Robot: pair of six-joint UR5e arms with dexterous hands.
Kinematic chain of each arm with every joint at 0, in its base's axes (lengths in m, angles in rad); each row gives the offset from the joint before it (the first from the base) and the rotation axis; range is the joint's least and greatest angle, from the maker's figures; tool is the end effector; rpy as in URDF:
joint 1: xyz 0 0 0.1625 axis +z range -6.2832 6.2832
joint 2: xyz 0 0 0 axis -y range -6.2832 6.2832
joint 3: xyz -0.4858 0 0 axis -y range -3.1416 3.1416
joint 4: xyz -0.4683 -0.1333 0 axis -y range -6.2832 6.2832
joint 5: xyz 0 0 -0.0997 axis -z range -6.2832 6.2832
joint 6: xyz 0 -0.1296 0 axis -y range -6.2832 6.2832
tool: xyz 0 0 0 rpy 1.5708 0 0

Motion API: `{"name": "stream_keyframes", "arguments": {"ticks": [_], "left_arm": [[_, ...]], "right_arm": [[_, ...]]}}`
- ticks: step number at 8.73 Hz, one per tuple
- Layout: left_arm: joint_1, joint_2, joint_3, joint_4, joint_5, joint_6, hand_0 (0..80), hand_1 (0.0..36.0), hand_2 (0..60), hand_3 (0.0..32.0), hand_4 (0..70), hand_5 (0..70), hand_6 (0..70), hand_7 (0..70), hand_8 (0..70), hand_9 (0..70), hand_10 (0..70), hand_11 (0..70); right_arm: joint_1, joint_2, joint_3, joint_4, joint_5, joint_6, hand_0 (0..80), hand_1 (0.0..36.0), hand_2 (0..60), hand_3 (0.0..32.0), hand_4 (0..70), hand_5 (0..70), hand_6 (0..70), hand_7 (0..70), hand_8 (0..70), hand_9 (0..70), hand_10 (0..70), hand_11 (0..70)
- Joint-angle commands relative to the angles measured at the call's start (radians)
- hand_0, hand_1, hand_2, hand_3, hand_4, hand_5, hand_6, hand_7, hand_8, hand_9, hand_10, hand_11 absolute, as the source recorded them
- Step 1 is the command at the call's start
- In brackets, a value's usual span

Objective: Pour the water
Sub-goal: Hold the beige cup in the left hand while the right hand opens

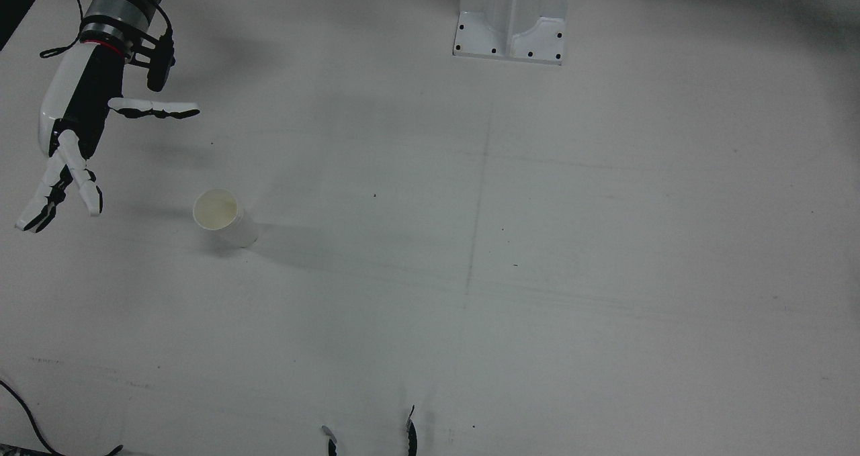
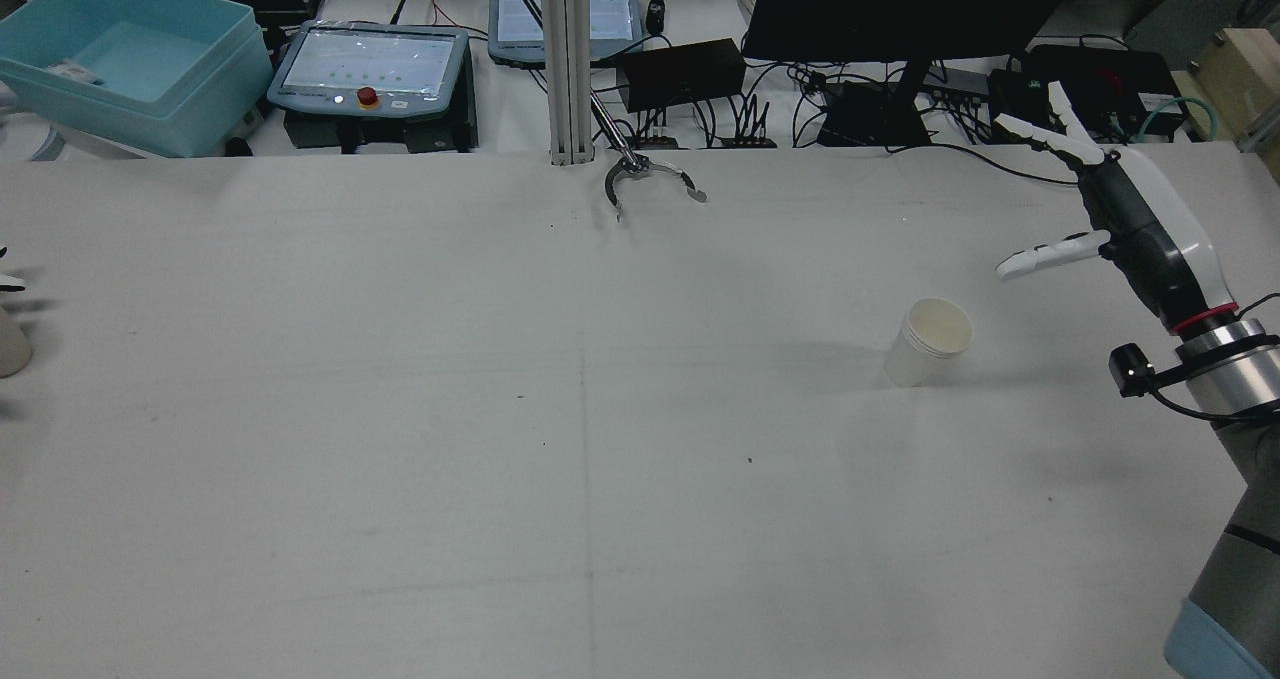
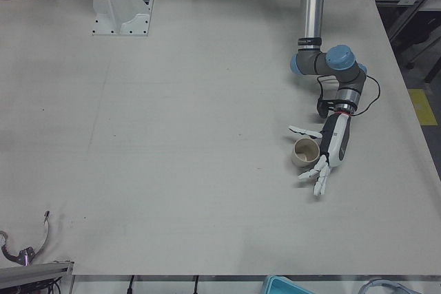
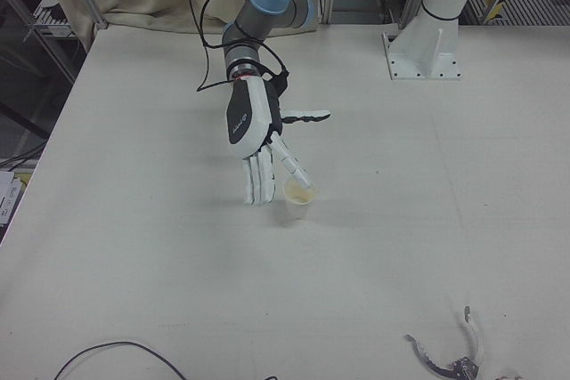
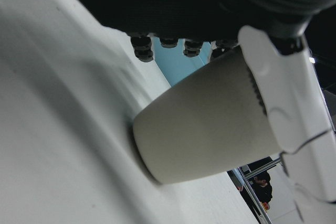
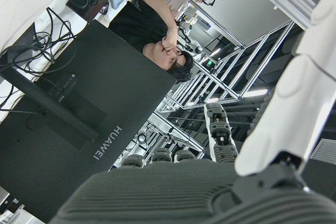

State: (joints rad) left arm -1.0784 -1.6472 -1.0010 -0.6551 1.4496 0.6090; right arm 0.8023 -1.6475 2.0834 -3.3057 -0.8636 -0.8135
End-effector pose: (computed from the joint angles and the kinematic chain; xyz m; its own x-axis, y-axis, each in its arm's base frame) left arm 0.1488 -0.5926 0.9464 -0.8073 -0.2175 -0.5486 0.4702 0.3247 -0.8207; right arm -0.1974 -0.5171 0.5187 -0.8099 -0.0864 0.5802 -0.5851 0.1896 -0.7885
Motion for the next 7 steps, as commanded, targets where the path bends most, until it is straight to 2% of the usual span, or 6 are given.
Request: {"name": "stream_keyframes", "arguments": {"ticks": [1, 2, 3, 4, 5, 7], "left_arm": [[0.000, -0.008, -0.008, 0.038, 0.002, -0.009, 53.9, 11.5, 0.0, 0.0, 46.4, 53.7, 0.0, 19.3, 0.0, 2.4, 6.1, 10.1], [0.000, -0.016, -0.010, 0.051, 0.002, -0.012, 56.5, 15.0, 0.2, 0.0, 47.0, 69.0, 1.0, 24.3, 0.0, 3.4, 6.9, 11.5], [0.000, -0.019, -0.024, 0.074, 0.002, -0.014, 61.3, 22.4, 11.3, 0.0, 44.2, 70.0, 1.6, 25.8, 0.0, 3.7, 7.8, 13.2], [-0.002, -0.019, -0.034, 0.087, 0.000, -0.018, 60.9, 29.5, 37.2, 0.0, 38.1, 70.0, 2.3, 26.2, 0.0, 3.8, 8.0, 14.0], [-0.002, -0.016, -0.034, 0.106, -0.005, -0.046, 58.7, 31.7, 52.4, 0.0, 35.5, 70.0, 2.1, 25.6, 0.1, 3.7, 8.0, 13.9], [-0.015, 0.003, -0.059, 0.129, -0.006, -0.139, 49.0, 36.0, 60.0, 0.0, 33.5, 70.0, 1.0, 24.3, 0.2, 3.4, 8.0, 14.1]], "right_arm": [[0.000, 0.000, -0.006, 0.000, 0.000, 0.001, 49.6, 7.0, 0.0, 1.0, 10.7, 4.4, 0.0, 0.0, 1.9, 2.7, 0.0, 0.0], [0.000, 0.000, -0.006, 0.000, 0.000, 0.001, 49.7, 6.8, 0.0, 0.8, 10.8, 4.4, 0.0, 0.0, 1.9, 2.8, 0.0, 0.0], [0.000, 0.000, -0.006, 0.000, 0.000, 0.001, 49.6, 6.8, 0.0, 0.8, 10.7, 4.4, 0.0, 0.0, 1.9, 2.8, 0.0, 0.0], [0.002, 0.000, -0.006, 0.000, 0.000, 0.002, 49.7, 6.7, 0.0, 0.8, 10.7, 4.4, 0.0, 0.0, 1.9, 2.8, 0.0, 0.0], [0.002, 0.000, -0.006, 0.000, 0.000, 0.002, 49.7, 6.7, 0.0, 0.8, 10.7, 4.4, 0.0, 0.0, 1.9, 2.8, 0.0, 0.0], [-0.005, 0.000, -0.005, 0.000, 0.000, 0.001, 49.9, 7.3, 0.0, 0.8, 11.2, 4.9, 0.0, 0.0, 1.8, 2.6, 0.0, 0.0]]}}
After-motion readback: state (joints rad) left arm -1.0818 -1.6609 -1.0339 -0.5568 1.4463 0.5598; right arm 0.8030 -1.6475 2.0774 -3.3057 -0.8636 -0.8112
